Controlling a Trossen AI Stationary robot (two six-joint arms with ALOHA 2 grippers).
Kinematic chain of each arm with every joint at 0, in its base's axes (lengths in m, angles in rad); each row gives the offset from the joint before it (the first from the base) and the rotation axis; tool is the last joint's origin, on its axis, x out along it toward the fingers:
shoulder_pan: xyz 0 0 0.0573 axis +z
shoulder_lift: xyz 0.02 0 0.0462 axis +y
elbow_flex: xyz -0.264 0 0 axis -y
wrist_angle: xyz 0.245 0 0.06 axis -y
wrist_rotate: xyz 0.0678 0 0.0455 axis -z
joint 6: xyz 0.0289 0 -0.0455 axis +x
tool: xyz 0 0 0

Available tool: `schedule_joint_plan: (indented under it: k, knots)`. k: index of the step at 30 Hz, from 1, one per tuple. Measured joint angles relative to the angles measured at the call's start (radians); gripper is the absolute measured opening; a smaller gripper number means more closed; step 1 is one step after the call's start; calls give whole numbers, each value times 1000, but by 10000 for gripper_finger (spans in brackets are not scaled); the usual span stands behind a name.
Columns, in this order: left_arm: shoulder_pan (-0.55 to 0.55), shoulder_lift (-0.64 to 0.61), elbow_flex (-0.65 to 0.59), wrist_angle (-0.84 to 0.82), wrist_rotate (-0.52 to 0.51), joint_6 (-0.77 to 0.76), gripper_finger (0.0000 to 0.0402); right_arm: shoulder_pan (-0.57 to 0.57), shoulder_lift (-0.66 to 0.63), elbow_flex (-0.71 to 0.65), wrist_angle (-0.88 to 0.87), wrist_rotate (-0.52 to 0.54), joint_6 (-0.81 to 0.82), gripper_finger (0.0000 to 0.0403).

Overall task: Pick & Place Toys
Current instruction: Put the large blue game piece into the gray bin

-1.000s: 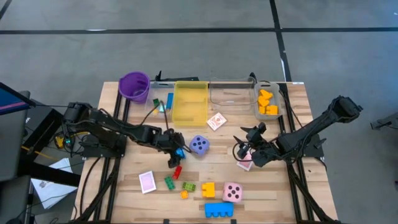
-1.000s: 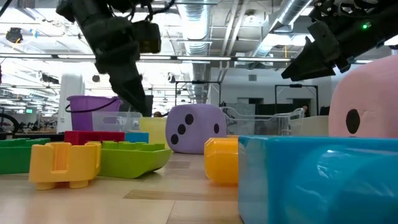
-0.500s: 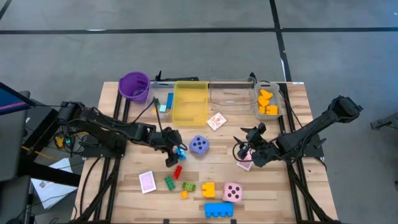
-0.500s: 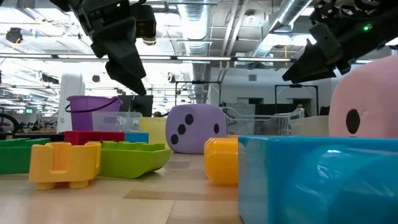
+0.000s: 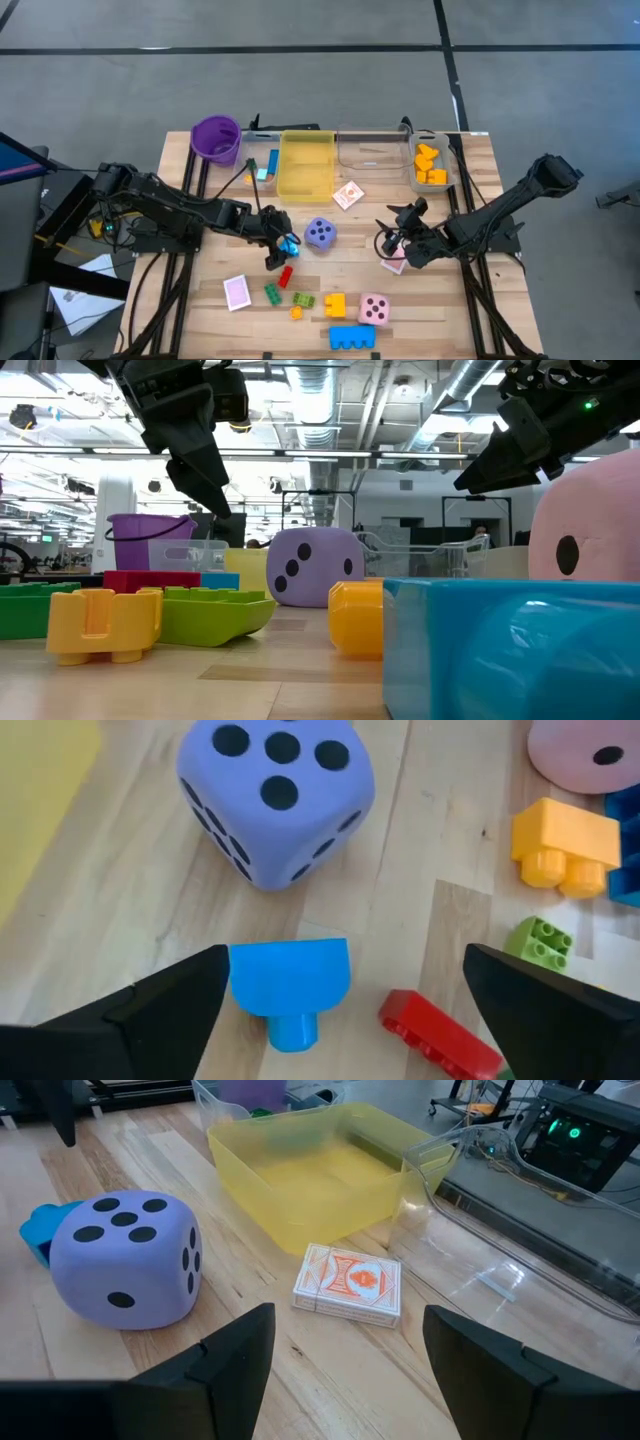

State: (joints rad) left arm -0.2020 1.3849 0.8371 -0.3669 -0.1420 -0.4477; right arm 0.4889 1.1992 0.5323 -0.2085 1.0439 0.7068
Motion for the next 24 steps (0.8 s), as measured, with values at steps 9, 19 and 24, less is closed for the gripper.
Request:
schedule_joint_plan:
  k: [9, 19, 24]
  knots:
    - [6, 0, 0, 2, -86, 4, 396, 0, 0, 0, 0, 0, 0, 249]
    - [1, 0, 0, 6, -51, -6, 392, 0, 0, 0, 0, 0, 0, 249]
    - [7, 23, 1, -2, -72, -4, 392, 0, 0, 0, 0, 0, 1, 249]
